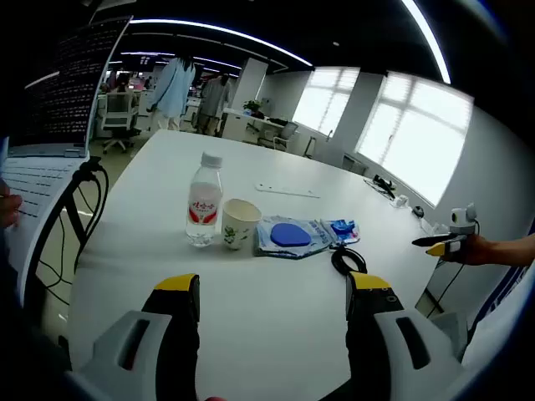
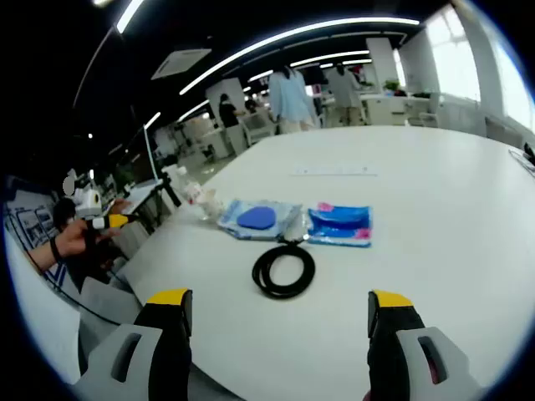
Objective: Arrange the tabletop items into an orderly group along one side of the table until the central work area is clear of visible clutter.
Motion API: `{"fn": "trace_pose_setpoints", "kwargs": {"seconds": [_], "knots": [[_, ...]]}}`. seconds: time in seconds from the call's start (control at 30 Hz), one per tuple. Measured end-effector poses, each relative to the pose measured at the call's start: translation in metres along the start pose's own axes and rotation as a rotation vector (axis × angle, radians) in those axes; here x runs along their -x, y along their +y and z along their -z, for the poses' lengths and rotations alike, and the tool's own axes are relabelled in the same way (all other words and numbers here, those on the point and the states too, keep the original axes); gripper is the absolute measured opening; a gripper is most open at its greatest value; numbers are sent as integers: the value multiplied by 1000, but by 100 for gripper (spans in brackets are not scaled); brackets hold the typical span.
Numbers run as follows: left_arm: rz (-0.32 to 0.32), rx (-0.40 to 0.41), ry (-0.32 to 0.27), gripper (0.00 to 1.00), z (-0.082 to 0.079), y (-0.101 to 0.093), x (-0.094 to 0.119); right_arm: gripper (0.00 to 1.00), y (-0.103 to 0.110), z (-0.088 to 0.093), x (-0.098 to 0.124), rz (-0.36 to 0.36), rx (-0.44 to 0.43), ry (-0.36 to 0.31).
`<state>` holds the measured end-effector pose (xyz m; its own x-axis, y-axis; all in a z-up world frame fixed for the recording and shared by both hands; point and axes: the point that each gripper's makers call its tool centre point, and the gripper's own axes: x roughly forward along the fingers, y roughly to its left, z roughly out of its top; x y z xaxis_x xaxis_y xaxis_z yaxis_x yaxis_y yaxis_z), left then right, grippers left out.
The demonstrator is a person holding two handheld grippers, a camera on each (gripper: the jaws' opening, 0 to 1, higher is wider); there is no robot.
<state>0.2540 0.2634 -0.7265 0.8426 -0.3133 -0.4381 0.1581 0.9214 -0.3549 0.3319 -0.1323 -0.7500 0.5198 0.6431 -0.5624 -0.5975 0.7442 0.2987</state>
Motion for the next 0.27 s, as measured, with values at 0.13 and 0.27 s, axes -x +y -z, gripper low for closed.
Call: {"fn": "trace_pose_setpoints", "kwargs": {"seconds": [0.13, 0.27], "knots": [[0, 0, 3, 71, 2, 0, 0, 88, -3, 1, 1, 1, -8, 0], [-1, -1, 9, 71, 4, 0, -1, 88, -6, 6, 0, 3, -16, 4]]}}
